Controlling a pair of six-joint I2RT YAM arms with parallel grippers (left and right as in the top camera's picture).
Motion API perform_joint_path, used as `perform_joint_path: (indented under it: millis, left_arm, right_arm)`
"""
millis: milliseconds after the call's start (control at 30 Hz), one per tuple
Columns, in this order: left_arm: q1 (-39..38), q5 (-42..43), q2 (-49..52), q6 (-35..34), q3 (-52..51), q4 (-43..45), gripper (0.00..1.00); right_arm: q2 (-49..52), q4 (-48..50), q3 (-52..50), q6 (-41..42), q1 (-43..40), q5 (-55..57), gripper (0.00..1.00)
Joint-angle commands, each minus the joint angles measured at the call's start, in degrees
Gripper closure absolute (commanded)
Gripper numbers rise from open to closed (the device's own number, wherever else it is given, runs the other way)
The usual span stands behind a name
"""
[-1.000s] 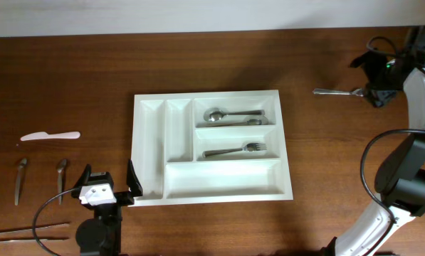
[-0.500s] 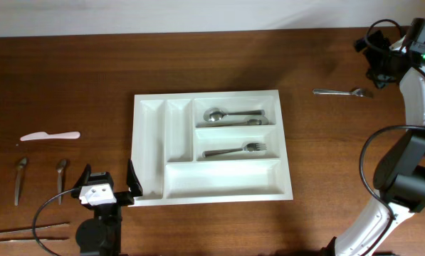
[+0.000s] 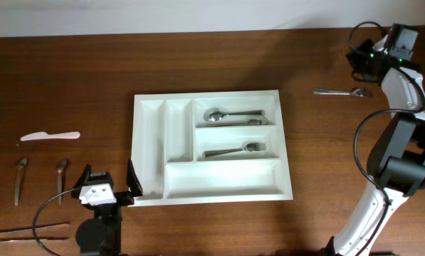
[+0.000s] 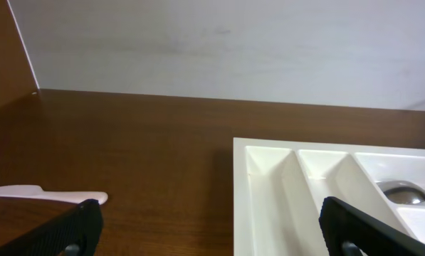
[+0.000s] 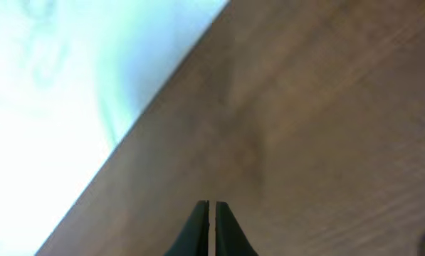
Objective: Pack container
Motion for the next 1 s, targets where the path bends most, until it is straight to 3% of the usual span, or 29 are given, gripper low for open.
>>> perform_joint_path:
  millis: [0, 600, 967]
  left_arm:
    - [0.39, 0.63, -0.55, 1.11, -0.26, -0.04, 0.01]
    - [0.39, 0.61, -0.55, 1.11, -0.26, -0.04, 0.01]
    - [0.39, 0.61, -0.55, 1.11, -0.26, -0.04, 0.01]
  right_arm:
    - [0.04, 0.83, 1.03, -0.63, 1.44, 5.53, 0.96]
    - [6.43, -1.9, 0.98, -0.61, 2.49, 8.57, 0.96]
    - [6.51, -9.14, 0.98, 1.95, 2.43, 17.79, 0.96]
